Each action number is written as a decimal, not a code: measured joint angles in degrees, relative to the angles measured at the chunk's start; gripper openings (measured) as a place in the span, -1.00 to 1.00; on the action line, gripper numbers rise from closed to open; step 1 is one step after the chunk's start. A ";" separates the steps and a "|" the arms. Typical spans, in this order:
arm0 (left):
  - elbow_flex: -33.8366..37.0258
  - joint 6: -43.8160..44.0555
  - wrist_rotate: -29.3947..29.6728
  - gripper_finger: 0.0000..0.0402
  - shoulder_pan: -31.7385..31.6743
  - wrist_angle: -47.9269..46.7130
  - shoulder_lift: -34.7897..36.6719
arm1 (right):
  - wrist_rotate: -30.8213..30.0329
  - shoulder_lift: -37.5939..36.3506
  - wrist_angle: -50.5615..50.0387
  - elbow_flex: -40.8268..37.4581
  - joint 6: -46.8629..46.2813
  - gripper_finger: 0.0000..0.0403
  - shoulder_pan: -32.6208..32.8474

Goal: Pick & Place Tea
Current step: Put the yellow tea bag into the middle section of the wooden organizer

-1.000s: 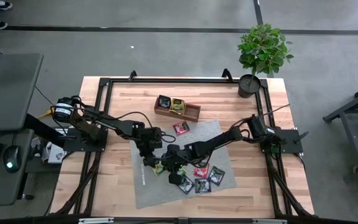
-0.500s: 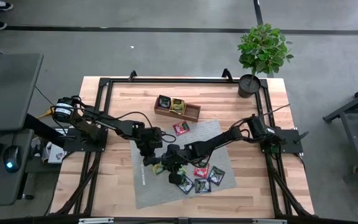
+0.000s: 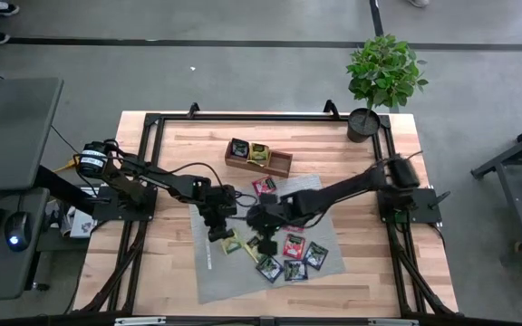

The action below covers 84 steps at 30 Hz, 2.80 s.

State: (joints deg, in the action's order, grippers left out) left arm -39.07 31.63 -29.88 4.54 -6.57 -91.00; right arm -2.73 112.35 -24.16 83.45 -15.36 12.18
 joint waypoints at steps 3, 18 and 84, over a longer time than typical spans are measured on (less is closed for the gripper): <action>0.00 -1.04 -0.40 -1.00 -0.03 -0.09 0.13 | -1.92 -5.48 -12.07 0.02 -1.74 -1.00 -0.64; -2.59 -16.83 6.11 -1.00 -5.09 -6.76 11.88 | -7.82 -21.02 -35.59 0.05 -5.34 -1.00 -2.09; -29.33 -85.82 34.50 -0.99 -25.53 -17.02 -7.96 | -10.45 -28.56 -3.08 -24.06 -24.88 -1.00 -1.32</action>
State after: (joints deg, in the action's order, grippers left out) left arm -68.40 -54.20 4.62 -20.99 -23.59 -98.96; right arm -13.18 83.79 -27.24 59.40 -40.25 10.86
